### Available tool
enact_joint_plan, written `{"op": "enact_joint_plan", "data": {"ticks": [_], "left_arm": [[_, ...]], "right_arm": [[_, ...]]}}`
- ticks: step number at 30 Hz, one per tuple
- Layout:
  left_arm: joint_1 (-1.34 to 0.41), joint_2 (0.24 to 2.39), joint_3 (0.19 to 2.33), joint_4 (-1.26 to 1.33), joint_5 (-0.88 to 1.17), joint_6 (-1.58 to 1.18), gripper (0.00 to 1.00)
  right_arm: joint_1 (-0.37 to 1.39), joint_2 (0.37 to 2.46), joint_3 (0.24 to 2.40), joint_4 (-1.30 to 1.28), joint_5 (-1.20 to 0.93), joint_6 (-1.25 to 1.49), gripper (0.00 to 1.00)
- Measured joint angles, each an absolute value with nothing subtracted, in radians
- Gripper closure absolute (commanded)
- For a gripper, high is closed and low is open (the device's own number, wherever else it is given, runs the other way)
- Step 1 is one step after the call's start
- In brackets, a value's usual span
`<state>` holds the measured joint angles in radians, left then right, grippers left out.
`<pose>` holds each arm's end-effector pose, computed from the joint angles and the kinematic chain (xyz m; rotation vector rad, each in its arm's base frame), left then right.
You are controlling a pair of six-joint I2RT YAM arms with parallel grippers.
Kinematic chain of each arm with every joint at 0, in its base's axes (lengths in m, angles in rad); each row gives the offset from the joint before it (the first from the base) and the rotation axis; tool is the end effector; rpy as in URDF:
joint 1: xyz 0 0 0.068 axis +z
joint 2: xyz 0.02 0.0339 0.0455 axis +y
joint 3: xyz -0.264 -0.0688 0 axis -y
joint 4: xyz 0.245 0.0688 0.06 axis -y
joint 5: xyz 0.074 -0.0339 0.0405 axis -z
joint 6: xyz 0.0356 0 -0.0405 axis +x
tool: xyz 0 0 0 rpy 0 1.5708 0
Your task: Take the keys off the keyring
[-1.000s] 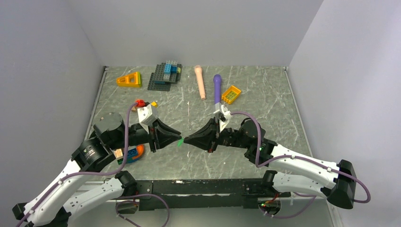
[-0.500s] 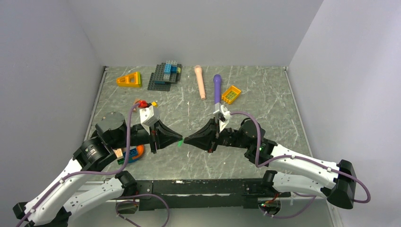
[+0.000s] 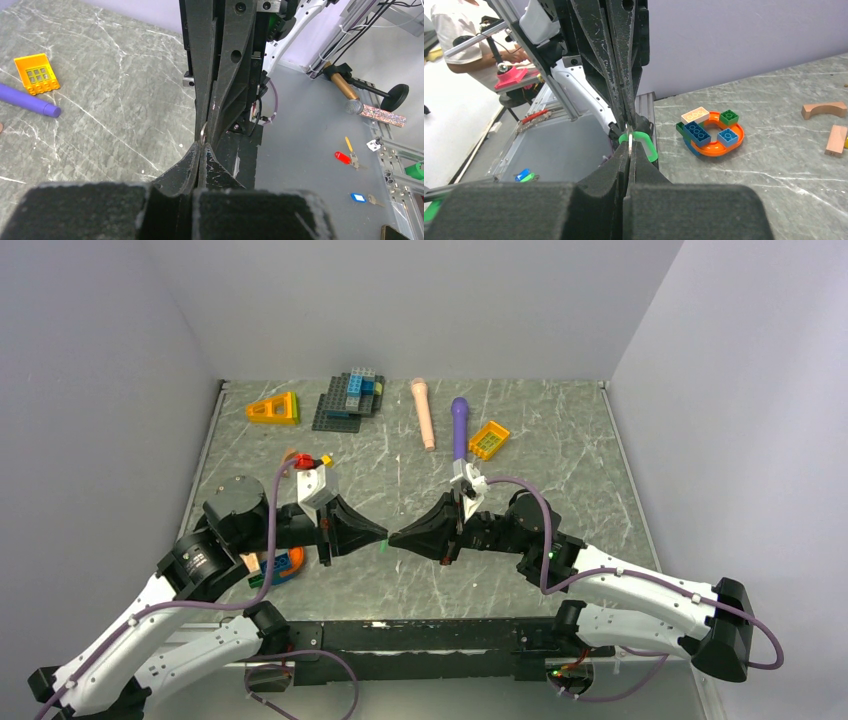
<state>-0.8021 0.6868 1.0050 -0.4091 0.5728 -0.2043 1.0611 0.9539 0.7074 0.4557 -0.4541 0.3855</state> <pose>0.0788 -0.1092 0.4051 0.9590 1.5243 -1.2144 0.0953 0.2024 0.3493 -0.9010 1.2737 1.4858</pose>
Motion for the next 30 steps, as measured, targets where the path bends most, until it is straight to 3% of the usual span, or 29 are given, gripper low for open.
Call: {"op": "enact_joint_plan", "data": {"ticks": [3, 8, 16, 22, 26, 30], "left_arm": [[-0.802, 0.691, 1.004, -0.403, 0.579, -0.205, 1.0], [-0.802, 0.69, 1.002, -0.395, 0.576, -0.206, 1.0], [-0.802, 0.689, 1.002, -0.388, 0.554, -0.208, 1.0], [-0.802, 0.677, 1.002, -0.388, 0.522, -0.207, 0.98], [-0.802, 0.661, 0.979, -0.395, 0.428, -0.207, 0.43], [-0.802, 0.647, 0.916, -0.459, 0.287, -0.235, 0.14]], "right_arm": [[1.061, 0.954, 0.707, 0.455, -0.455, 0.385, 0.98], [1.061, 0.954, 0.707, 0.455, -0.458, 0.385, 0.8], [1.061, 0.954, 0.707, 0.458, -0.465, 0.385, 0.77], [1.061, 0.954, 0.707, 0.457, -0.46, 0.385, 0.53], [1.061, 0.953, 0.702, 0.452, -0.405, 0.389, 0.34], [1.061, 0.969, 0.656, 0.43, -0.306, 0.418, 0.25]]}}
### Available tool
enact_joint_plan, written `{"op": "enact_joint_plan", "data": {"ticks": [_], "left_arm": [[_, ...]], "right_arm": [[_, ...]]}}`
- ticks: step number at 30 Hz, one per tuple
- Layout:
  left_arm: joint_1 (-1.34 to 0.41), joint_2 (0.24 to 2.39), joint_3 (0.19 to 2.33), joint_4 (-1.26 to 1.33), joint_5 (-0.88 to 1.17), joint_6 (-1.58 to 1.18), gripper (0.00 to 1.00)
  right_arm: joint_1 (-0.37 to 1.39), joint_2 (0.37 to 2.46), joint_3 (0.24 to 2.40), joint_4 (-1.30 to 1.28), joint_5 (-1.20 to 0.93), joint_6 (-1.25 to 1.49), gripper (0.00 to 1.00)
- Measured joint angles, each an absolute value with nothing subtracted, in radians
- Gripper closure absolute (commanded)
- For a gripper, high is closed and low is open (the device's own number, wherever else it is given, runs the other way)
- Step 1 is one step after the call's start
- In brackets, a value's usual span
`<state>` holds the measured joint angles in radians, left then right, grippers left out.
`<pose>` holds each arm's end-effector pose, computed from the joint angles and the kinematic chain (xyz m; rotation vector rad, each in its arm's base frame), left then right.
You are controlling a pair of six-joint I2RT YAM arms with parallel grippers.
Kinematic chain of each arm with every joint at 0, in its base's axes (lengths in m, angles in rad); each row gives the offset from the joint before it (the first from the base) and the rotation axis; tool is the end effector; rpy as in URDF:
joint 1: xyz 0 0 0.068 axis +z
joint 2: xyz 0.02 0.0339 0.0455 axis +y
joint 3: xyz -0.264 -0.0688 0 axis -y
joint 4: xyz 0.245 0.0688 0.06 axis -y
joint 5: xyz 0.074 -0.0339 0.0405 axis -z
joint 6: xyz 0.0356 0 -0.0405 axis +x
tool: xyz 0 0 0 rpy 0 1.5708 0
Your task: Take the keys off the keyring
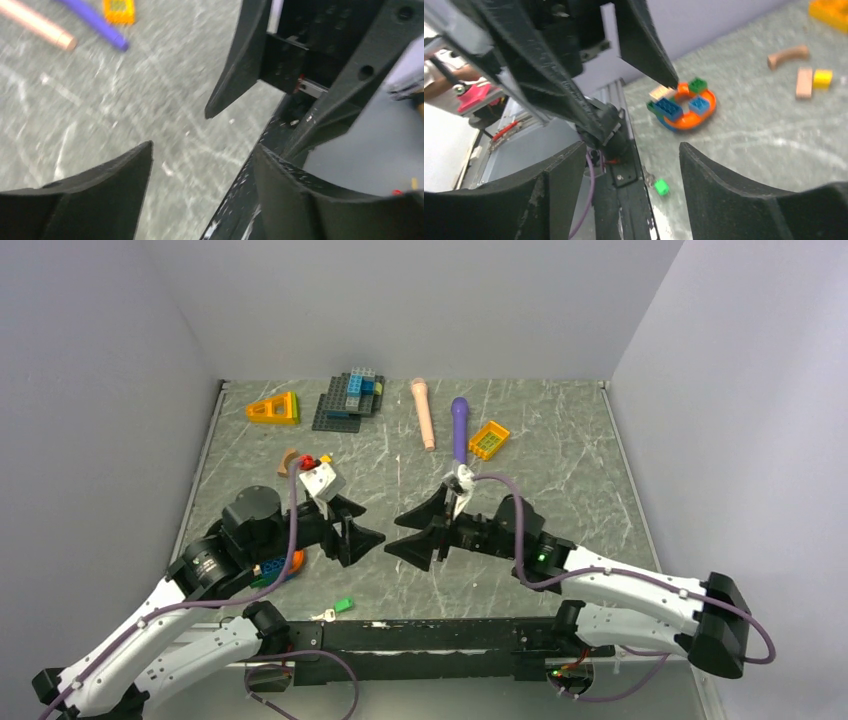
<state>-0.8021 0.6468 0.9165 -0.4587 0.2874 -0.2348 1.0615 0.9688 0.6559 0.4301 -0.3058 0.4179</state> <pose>0.0871 -0.1046 0.3754 0.7303 1.7143 -0.9906 0.1024 0.2054 0.3254 -0.7711 1.4338 1.3986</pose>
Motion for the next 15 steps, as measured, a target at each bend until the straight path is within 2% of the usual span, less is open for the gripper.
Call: {"op": "enact_joint_plan", "data": {"ticks": [1, 4, 9, 15], "left_arm": [[-0.802, 0.644, 0.905, -0.482, 0.255, -0.238, 0.11], [-0.802, 0.635, 0.869, -0.572, 0.108, -0.276, 0.09], [-0.802, 0.594, 0.834, -0.706, -0.099, -0.337, 0.09], [-0.802, 0.534, 0.834, -0.801, -0.28, -0.366, 0.06]], "right_arm": [[1.062, 0.984, 0.648, 0.424, -0.287, 0.43, 0.24], [1.079, 1.099, 0.641, 0.406, -0.212, 0.492, 0.21], [1.151, 1.444, 0.683, 0.401, -0.112, 0.627, 0.2], [1.194, 1.805, 0.734, 0.571, -0.147, 0.838, 0.22]]}}
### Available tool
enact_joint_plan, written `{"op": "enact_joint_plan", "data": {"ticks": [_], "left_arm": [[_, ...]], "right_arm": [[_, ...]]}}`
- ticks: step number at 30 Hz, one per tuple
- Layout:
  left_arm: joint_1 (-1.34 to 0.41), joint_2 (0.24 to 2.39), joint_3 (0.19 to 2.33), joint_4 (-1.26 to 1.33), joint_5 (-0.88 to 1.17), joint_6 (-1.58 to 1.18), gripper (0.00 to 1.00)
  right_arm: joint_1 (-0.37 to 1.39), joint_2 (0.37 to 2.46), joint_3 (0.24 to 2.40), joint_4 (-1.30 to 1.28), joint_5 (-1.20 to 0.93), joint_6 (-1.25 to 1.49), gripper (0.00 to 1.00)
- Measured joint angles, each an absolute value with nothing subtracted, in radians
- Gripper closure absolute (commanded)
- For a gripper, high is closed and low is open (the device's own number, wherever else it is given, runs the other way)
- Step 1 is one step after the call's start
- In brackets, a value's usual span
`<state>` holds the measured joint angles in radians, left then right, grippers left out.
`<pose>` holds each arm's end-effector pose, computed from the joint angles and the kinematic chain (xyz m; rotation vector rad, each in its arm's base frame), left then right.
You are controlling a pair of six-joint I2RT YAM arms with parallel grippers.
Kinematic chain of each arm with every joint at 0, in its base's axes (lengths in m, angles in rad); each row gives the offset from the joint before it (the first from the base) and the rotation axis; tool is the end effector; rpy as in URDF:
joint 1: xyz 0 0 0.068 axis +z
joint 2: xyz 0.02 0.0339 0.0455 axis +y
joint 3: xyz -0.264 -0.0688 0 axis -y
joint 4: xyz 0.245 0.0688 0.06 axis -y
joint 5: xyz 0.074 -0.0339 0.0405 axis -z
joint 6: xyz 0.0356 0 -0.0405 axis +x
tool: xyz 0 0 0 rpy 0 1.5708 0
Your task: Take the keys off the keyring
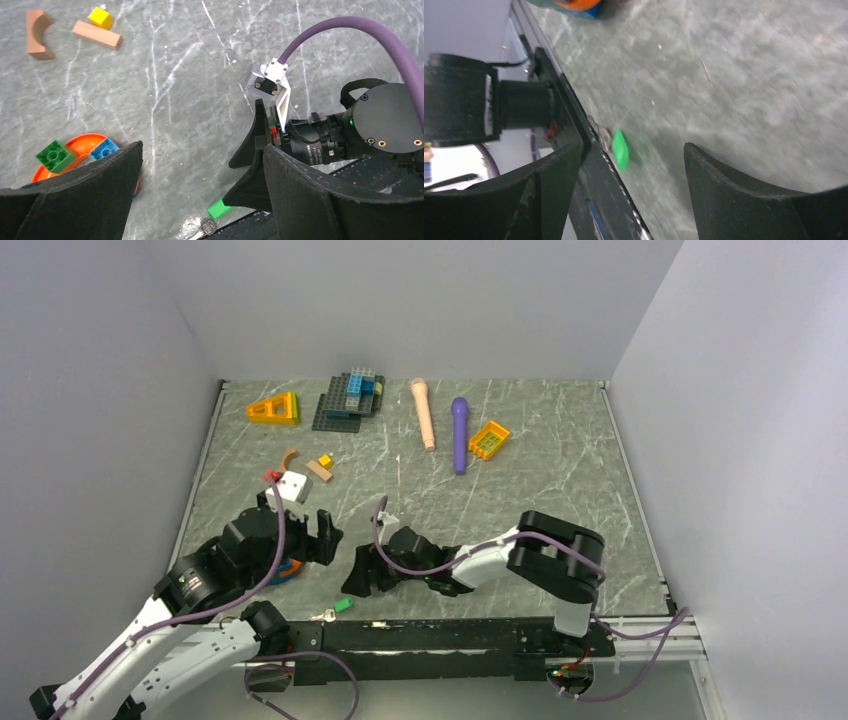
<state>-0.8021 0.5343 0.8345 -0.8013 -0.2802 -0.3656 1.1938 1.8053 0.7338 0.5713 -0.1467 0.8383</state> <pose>0.0794 -0.0679 0.3257 0.2796 2.0601 -0.4328 0.1230 0.3247 0.1315 -0.5228 2.3237 1.2917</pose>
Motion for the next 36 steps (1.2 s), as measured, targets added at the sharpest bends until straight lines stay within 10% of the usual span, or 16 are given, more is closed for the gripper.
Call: {"op": "enact_joint_plan", "data": {"ticks": [18, 31, 36], "left_arm": [[-0.802, 0.5, 0.834, -0.836, -0.366, -0.379, 0.08], [-0.802, 0.5, 0.834, -0.835, -0.364, -0.379, 0.1], [-0.802, 0.495, 0.83, -0.828, -0.34, -0.373, 0.12]], "right_arm": [[1.225, 1.964, 0.769, 0.79, -0.227, 1.076, 0.51], [1.264, 1.964, 0.77, 0.753, -0.224, 1.08, 1.0], [1.264, 1.934, 0.773, 0.671, -0.202, 1.037, 1.0]]}}
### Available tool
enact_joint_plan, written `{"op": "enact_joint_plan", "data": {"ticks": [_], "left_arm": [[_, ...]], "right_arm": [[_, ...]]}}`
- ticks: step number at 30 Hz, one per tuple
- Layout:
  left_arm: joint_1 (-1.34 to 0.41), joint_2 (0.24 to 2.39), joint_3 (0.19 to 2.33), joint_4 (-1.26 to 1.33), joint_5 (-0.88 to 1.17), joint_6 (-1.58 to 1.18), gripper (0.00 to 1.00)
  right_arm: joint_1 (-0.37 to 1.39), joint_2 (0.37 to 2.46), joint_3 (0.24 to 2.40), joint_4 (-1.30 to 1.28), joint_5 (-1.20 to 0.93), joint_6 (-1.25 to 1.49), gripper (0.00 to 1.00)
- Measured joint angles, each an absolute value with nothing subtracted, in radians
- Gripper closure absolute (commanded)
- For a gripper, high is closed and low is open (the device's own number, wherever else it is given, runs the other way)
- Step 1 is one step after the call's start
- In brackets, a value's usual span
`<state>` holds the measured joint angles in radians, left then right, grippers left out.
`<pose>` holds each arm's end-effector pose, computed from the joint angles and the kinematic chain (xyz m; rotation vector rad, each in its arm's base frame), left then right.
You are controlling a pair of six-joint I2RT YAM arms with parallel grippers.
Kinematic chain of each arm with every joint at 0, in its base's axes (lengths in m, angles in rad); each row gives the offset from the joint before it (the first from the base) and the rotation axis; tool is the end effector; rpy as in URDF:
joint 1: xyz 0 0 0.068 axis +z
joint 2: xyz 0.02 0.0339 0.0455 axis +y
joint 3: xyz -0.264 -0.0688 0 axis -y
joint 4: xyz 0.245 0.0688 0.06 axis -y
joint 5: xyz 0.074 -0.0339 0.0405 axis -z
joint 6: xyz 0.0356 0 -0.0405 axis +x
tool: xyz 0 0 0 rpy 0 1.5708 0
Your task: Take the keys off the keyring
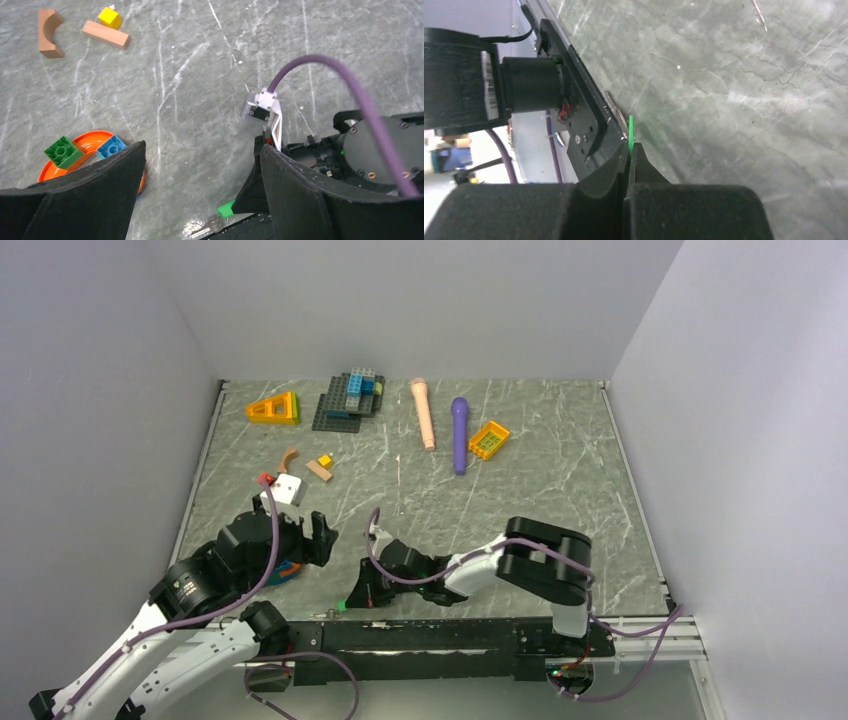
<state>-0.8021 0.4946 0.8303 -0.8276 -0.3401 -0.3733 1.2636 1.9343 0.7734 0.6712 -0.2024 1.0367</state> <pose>0.0739 -0.0593 0.3254 0.2295 2.0413 -0.3863 0.1028 0.3478 0.1082 -0.4307 2.4455 1.4607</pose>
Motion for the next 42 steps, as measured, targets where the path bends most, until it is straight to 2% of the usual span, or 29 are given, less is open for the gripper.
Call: {"op": "enact_joint_plan", "data": {"ticks": [13, 18, 24, 30, 36, 42], "left_arm": [[-0.802, 0.335, 0.819, -0.663, -0.027, -0.271, 0.21], [-0.802, 0.284, 0.818, -0.537, 0.114, -0.237, 0.2], [-0.802, 0.248, 0.734, -0.322, 0.237, -0.223, 0.24], [-0.802, 0.205, 0.509, -0.033, 0.258, -0.276, 0.28], [-0.802, 0.165, 0.269, 0.27, 0.267, -0.323, 0.24], [-0.802, 0.191, 0.189, 0.566, 0.324, -0.326, 0.25]], "right_arm": [[1.256, 1.319, 0.884, 0.123, -0.026, 0.725, 1.0], [1.253, 1.176, 0.935, -0.036, 0.03, 0.657, 1.0], [1.253, 1.062, 0.989, -0.163, 0.093, 0.622, 1.0], [1.253, 1.0, 1.052, -0.255, 0.184, 0.624, 1.0], [1.253, 0.995, 1.094, -0.367, 0.285, 0.675, 1.0], [1.253, 1.001, 1.133, -0.441, 0.348, 0.728, 1.0]]}}
